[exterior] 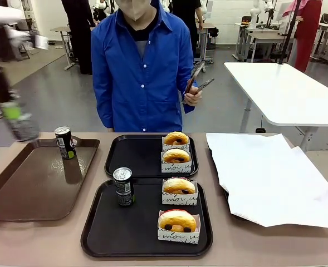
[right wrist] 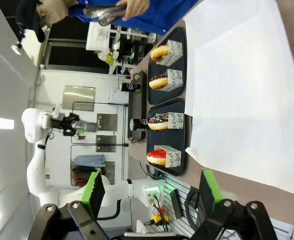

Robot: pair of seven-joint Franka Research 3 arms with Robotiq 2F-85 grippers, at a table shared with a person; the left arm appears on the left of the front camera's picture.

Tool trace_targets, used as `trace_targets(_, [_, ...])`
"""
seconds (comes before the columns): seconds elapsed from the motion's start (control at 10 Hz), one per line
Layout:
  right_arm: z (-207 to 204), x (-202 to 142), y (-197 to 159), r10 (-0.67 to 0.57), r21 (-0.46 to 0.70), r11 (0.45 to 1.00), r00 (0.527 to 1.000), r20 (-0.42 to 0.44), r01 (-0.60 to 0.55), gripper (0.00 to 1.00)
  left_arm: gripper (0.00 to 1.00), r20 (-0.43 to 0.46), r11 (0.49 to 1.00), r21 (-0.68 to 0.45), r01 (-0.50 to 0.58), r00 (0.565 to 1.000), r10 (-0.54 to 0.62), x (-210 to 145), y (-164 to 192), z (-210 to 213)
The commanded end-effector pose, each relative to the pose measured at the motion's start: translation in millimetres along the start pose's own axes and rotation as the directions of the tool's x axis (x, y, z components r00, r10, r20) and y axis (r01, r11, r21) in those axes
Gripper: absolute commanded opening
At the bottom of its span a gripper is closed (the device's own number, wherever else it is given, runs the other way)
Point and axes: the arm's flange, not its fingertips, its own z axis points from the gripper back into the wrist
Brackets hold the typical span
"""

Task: Set up donuts and drinks on trays.
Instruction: Pick up one Pepsi coke from the Handle tray and place it on the Flat Tray without a Pepsi coke.

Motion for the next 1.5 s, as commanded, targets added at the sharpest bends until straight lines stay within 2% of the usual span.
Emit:
trace_targets(0.0, [0,2,1,0.016,0.030,0.999,1.000,0.013,-0.017,1.00,0.59,-0.014,0.999,0.031,-0.045,0.999,0.045,88,30,-26])
trace_targets(0.3, [0,2,1,0.016,0.030,0.999,1.000,0.013,-0.017,1.00,0.59,-0.065,0.994,0.097,-0.056,0.996,0.062,177,41,-86])
trace_targets(0.6, [0,2,1,0.016,0.030,0.999,1.000,0.013,-0.017,1.00,0.59,-0.152,0.986,0.162,-0.027,0.987,0.052,240,55,-120])
trace_targets(0.8, [0,2,1,0.016,0.030,0.999,1.000,0.013,-0.017,1.00,0.59,-0.158,0.993,0.117,-0.031,0.986,0.049,253,64,-147])
trace_targets(1.1, [0,2,1,0.016,0.030,0.999,1.000,0.013,-0.017,1.00,0.59,-0.118,0.997,0.074,0.000,0.993,0.009,263,81,-173])
trace_targets(1.2, [0,2,1,0.016,0.030,0.999,1.000,0.013,-0.017,1.00,0.59,-0.036,0.994,0.112,0.012,0.999,-0.008,264,82,-177])
trace_targets(1.4, [0,2,1,0.016,0.030,0.999,1.000,0.013,-0.017,1.00,0.59,0.057,0.986,0.164,0.000,0.998,-0.009,261,83,-183])
